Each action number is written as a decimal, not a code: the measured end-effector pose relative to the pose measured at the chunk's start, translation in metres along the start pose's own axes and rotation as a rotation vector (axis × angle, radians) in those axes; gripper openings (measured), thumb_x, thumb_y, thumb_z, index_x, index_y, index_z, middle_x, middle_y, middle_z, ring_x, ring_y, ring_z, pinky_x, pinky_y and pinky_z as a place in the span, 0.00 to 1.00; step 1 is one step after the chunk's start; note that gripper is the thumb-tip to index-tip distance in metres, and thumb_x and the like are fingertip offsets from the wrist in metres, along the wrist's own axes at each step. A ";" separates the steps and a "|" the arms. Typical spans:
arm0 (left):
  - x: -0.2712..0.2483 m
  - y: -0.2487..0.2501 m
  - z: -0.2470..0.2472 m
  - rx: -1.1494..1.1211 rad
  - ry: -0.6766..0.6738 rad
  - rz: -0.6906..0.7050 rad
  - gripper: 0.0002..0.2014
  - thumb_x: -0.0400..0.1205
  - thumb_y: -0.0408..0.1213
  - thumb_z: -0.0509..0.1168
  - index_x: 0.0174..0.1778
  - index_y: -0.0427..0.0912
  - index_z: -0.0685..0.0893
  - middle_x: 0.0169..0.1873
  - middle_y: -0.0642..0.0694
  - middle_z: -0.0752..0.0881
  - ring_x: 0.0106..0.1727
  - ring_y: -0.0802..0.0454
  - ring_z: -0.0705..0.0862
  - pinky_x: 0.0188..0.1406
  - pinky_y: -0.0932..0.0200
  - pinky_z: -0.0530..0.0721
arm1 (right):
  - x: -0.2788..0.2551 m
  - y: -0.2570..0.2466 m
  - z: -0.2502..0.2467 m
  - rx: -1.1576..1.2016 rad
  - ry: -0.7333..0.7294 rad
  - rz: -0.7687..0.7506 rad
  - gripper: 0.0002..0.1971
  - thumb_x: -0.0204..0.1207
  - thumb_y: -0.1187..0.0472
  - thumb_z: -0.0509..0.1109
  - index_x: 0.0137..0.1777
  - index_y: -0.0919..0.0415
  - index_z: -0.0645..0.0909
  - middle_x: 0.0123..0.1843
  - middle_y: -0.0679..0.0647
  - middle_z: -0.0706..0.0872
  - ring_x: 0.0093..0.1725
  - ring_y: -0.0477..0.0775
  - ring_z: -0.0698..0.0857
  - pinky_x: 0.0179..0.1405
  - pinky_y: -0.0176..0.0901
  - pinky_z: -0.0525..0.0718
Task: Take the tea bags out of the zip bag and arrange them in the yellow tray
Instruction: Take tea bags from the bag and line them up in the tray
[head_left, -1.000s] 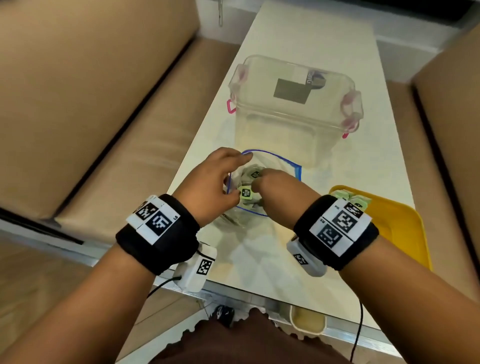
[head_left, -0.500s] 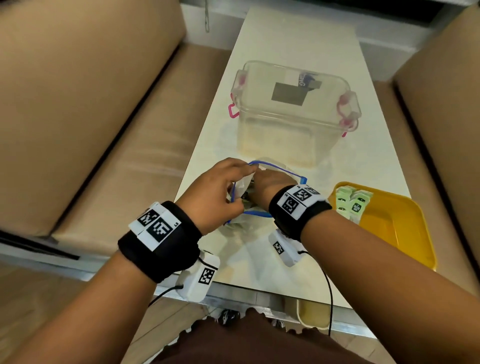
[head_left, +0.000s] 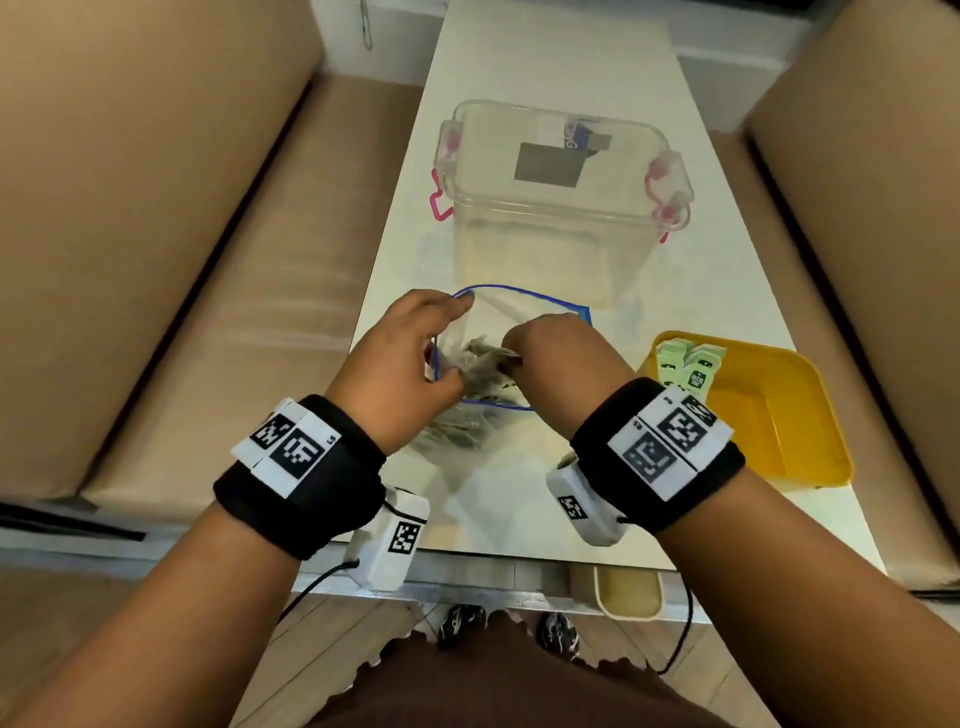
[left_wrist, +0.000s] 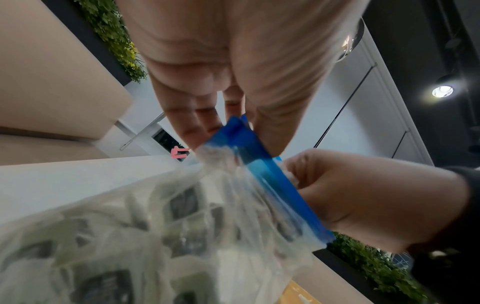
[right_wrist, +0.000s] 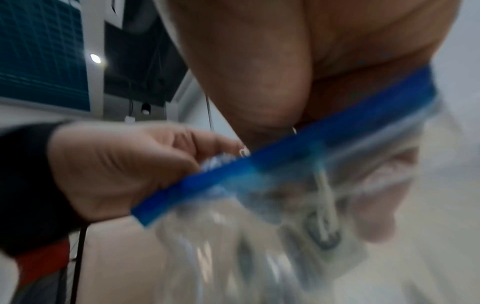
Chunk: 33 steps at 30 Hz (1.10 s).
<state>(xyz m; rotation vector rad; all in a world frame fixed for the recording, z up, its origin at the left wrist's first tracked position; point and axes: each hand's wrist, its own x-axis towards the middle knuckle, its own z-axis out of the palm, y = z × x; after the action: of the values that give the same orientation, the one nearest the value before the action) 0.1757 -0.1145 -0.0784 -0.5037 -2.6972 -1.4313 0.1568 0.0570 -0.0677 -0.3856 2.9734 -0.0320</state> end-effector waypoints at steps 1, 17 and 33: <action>0.000 0.001 0.002 0.002 0.000 0.004 0.30 0.72 0.26 0.69 0.71 0.48 0.78 0.54 0.66 0.72 0.40 0.59 0.80 0.41 0.66 0.81 | -0.007 0.003 -0.005 0.028 0.024 0.001 0.14 0.76 0.66 0.65 0.30 0.58 0.69 0.25 0.50 0.68 0.34 0.56 0.74 0.22 0.39 0.55; 0.031 0.101 0.039 -0.121 -0.079 0.166 0.20 0.80 0.55 0.59 0.52 0.43 0.86 0.49 0.49 0.86 0.51 0.55 0.84 0.48 0.58 0.84 | -0.070 0.075 -0.082 0.372 0.010 -0.099 0.08 0.76 0.58 0.70 0.39 0.60 0.85 0.29 0.52 0.85 0.28 0.47 0.82 0.29 0.34 0.75; 0.047 0.116 0.163 -0.613 -0.214 -0.303 0.10 0.88 0.38 0.55 0.62 0.41 0.76 0.44 0.43 0.83 0.35 0.50 0.83 0.30 0.62 0.84 | -0.080 0.184 -0.032 0.799 0.133 0.006 0.12 0.69 0.61 0.78 0.50 0.57 0.80 0.38 0.59 0.89 0.36 0.56 0.89 0.42 0.59 0.88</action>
<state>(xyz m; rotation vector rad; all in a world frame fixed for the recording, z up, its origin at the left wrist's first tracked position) 0.1839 0.0903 -0.0702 -0.2812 -2.5201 -2.4377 0.1826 0.2554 -0.0319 -0.2638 2.7684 -1.2248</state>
